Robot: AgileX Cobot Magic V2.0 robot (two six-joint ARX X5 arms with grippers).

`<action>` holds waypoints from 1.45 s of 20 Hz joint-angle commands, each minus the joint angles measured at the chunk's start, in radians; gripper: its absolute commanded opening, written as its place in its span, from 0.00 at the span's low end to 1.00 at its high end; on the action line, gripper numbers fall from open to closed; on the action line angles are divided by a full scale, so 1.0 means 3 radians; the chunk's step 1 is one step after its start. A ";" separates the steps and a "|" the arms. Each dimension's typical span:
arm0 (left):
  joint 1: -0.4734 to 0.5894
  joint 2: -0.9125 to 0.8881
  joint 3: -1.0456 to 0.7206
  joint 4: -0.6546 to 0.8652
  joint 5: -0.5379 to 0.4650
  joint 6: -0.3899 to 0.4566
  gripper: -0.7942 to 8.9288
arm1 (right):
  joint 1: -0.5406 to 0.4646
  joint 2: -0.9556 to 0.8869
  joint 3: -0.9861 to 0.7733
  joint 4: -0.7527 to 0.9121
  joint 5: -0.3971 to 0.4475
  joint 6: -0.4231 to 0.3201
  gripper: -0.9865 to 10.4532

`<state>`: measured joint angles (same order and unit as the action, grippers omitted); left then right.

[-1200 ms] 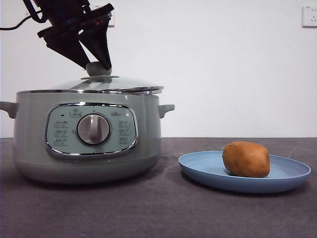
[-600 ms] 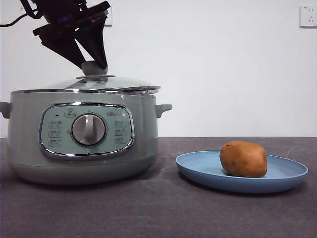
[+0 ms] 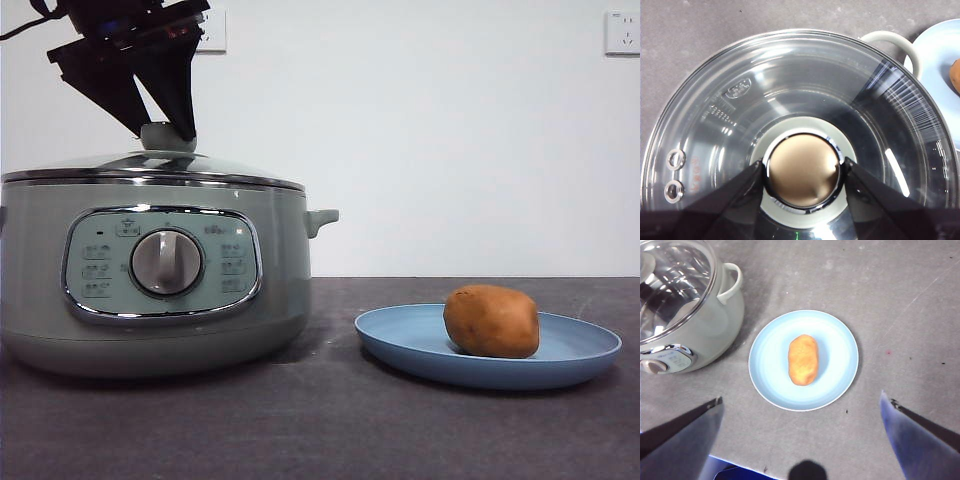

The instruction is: Take the potato out from the steamer,put the potato on the plate,close the lid

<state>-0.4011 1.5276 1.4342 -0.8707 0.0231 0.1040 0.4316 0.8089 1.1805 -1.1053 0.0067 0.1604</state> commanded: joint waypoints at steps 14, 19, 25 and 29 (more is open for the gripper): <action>0.0013 0.0094 0.0163 -0.0233 -0.0083 -0.0022 0.73 | 0.0004 0.0009 -0.0006 0.0086 -0.0006 0.0028 0.63; -0.0006 0.0094 0.1097 -0.1035 -0.0031 -0.0008 0.73 | 0.0005 0.0009 -0.0006 0.0127 -0.0031 0.0023 0.63; -0.0090 0.0029 0.2294 -0.1746 0.1448 0.0104 0.72 | 0.0005 0.0032 -0.0006 0.0627 -0.1119 -0.0062 0.63; -0.0235 -0.0022 0.2490 -0.1746 0.1762 0.0104 0.72 | 0.0008 0.0112 -0.0006 0.0961 -0.1896 -0.0064 0.63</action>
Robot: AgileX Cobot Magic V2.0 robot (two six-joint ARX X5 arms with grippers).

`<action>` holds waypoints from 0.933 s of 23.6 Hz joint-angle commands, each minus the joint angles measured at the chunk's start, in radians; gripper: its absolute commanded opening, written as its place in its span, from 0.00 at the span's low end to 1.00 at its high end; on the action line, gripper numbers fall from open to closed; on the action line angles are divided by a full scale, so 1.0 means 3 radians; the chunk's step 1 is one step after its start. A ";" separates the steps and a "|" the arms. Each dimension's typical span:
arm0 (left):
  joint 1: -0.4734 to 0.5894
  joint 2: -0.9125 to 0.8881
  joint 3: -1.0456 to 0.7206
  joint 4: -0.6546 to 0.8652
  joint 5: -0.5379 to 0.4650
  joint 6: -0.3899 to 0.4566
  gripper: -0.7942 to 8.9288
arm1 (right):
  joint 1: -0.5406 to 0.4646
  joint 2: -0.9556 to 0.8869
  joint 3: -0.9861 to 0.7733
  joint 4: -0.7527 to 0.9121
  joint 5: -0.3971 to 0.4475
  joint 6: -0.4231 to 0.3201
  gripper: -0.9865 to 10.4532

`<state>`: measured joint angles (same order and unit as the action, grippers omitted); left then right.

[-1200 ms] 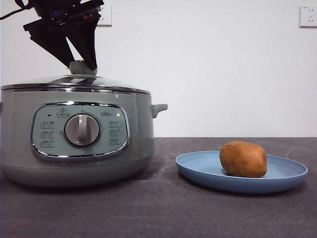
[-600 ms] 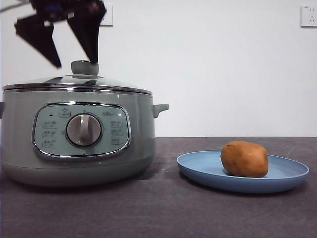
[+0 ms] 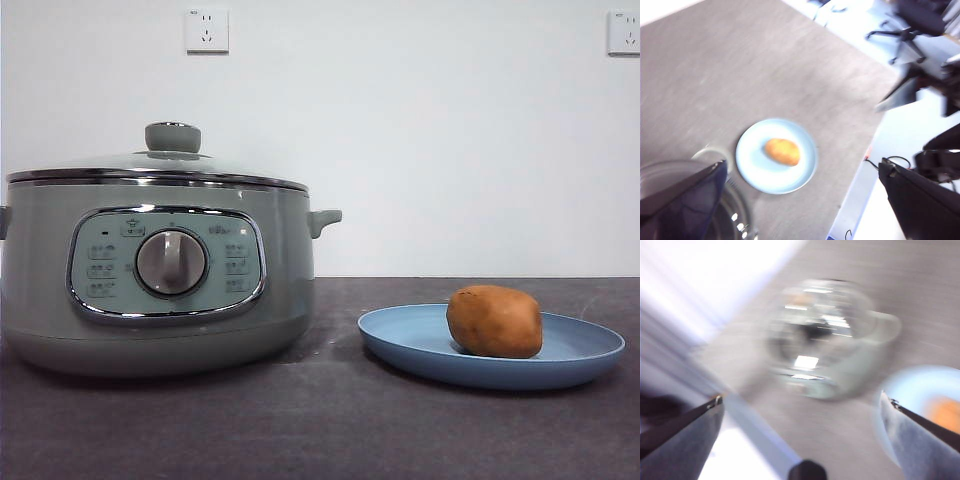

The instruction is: Take the potato out from the steamer,put the potato on the plate,close the lid

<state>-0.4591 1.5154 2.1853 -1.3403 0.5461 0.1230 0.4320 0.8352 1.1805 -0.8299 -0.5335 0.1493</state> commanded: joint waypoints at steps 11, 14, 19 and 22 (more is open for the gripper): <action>-0.0123 0.0019 -0.0014 -0.0181 -0.0009 0.0070 0.07 | 0.0006 0.0050 -0.0006 0.0020 -0.0036 -0.0253 0.08; -0.0123 0.0019 -0.0014 -0.0179 -0.0008 0.0014 0.07 | 0.0006 0.0052 -0.0006 0.0017 -0.0034 -0.0251 0.08; -0.0122 0.0019 -0.0014 -0.0178 -0.0009 0.0013 0.07 | 0.0005 0.0051 -0.0006 -0.0075 -0.0036 -0.0253 0.09; -0.0122 0.0019 -0.0014 -0.0178 -0.0011 0.0013 0.07 | 0.0005 0.0051 -0.0006 -0.0083 -0.0034 -0.0253 0.09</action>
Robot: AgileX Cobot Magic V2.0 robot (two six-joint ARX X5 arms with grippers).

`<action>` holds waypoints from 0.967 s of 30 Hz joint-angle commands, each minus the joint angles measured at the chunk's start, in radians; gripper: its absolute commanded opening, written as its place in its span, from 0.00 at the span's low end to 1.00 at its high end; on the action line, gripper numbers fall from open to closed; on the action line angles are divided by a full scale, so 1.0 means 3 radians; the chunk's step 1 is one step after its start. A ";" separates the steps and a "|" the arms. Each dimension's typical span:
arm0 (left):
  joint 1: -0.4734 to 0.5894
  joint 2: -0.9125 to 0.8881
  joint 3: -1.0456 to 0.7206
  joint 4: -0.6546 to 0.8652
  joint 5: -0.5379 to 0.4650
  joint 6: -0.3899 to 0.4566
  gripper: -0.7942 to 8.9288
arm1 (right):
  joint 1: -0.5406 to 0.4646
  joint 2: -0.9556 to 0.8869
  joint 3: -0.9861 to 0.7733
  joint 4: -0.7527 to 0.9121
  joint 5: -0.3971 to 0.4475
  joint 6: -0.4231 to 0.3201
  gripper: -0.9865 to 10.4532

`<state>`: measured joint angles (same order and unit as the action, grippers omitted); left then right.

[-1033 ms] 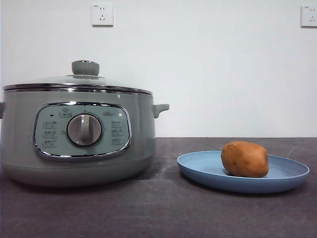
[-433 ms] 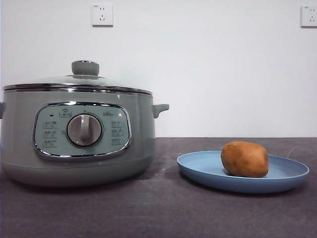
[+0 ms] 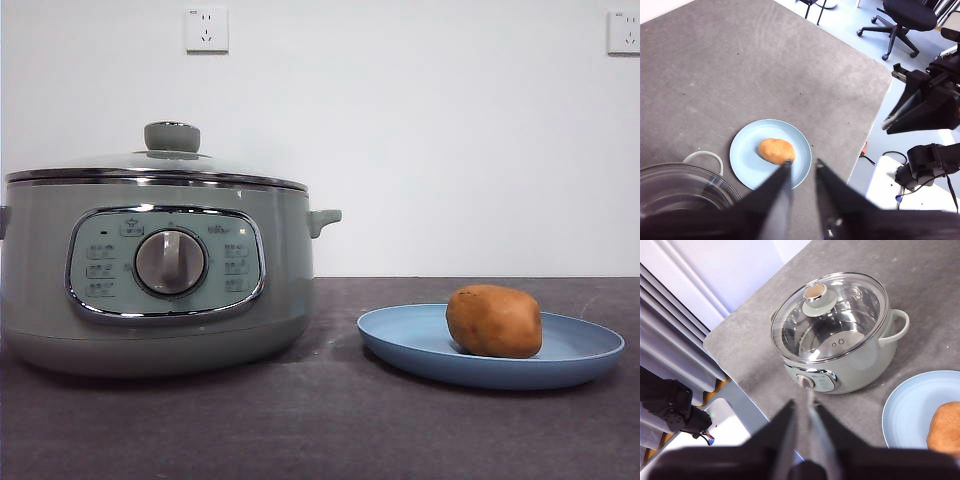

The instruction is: Take the potato out from the steamer,put the potato on the plate,close the lid

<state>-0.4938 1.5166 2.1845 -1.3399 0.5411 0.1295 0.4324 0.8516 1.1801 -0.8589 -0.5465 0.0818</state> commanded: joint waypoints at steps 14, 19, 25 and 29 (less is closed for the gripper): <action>0.0013 -0.0043 -0.0011 -0.0149 -0.0170 -0.0017 0.07 | 0.0004 -0.0003 -0.0005 0.0013 0.0008 -0.0028 0.09; 0.0013 -0.0351 -0.0022 -0.0048 -0.0491 0.0027 0.07 | 0.0004 -0.0003 -0.0005 0.0013 0.0009 -0.0028 0.09; 0.0053 -0.0980 -0.0666 0.0444 -0.0941 -0.0003 0.08 | 0.0004 -0.0004 -0.0005 0.0013 0.0008 -0.0028 0.09; 0.0261 -0.1668 -0.1881 0.1230 -0.0922 -0.0085 0.08 | 0.0004 -0.0004 -0.0005 0.0011 0.0008 -0.0028 0.09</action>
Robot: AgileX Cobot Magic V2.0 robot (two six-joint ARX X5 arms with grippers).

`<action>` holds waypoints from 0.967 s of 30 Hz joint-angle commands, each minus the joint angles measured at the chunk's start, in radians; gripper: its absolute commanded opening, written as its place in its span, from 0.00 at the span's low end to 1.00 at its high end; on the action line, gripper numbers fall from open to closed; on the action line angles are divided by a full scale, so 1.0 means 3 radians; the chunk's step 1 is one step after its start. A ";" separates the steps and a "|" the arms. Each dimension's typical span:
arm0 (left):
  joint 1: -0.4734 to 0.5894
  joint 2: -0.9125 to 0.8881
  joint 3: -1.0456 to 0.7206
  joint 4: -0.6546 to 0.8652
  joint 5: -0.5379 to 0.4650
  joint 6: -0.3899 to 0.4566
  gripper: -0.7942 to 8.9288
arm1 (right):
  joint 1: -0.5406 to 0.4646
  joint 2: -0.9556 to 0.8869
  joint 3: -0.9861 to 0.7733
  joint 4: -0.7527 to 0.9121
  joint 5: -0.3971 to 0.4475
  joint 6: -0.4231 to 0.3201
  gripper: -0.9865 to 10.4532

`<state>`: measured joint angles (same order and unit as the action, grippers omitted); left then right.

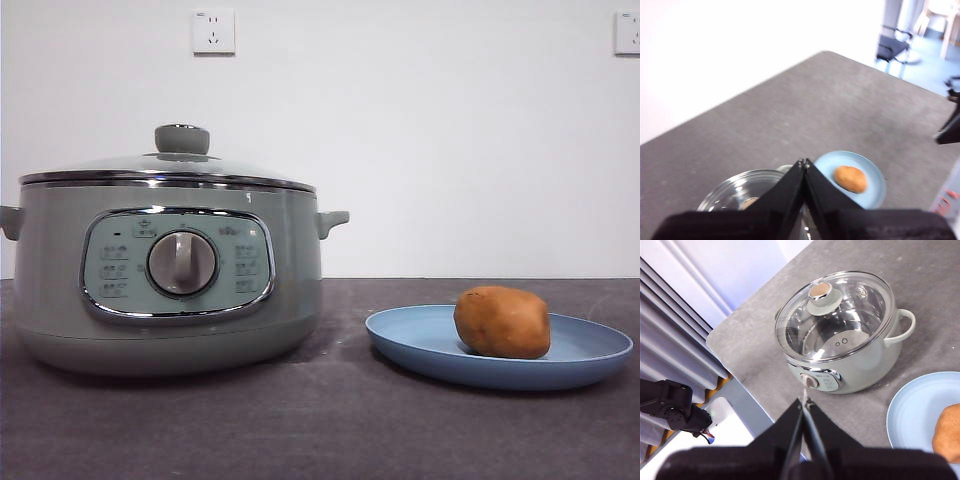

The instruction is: Take the potato out from the steamer,put the potato on the plate,close the lid

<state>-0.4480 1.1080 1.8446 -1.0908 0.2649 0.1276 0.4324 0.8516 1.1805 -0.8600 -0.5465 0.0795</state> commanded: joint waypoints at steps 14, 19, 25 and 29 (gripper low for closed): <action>0.0917 -0.2504 -0.4590 0.2754 0.0009 -0.0978 0.08 | 0.0004 -0.0003 -0.0006 0.0015 0.0008 -0.0020 0.09; 0.1019 -0.2777 -0.5230 0.3108 0.0008 -0.0979 0.08 | 0.0004 -0.0004 -0.0006 0.0015 0.0009 -0.0020 0.09; 0.1020 -0.3048 -0.5741 0.3450 -0.0017 -0.0998 0.08 | 0.0004 -0.0003 -0.0006 0.0015 0.0008 -0.0020 0.09; 0.1020 -0.3231 -0.5980 0.3518 -0.0108 -0.1143 0.08 | 0.0004 -0.0004 -0.0006 0.0015 0.0009 -0.0020 0.09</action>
<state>-0.1459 0.1486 0.0673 -0.0437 0.2401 -0.1879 0.4324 0.8516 1.1801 -0.8600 -0.5465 0.0792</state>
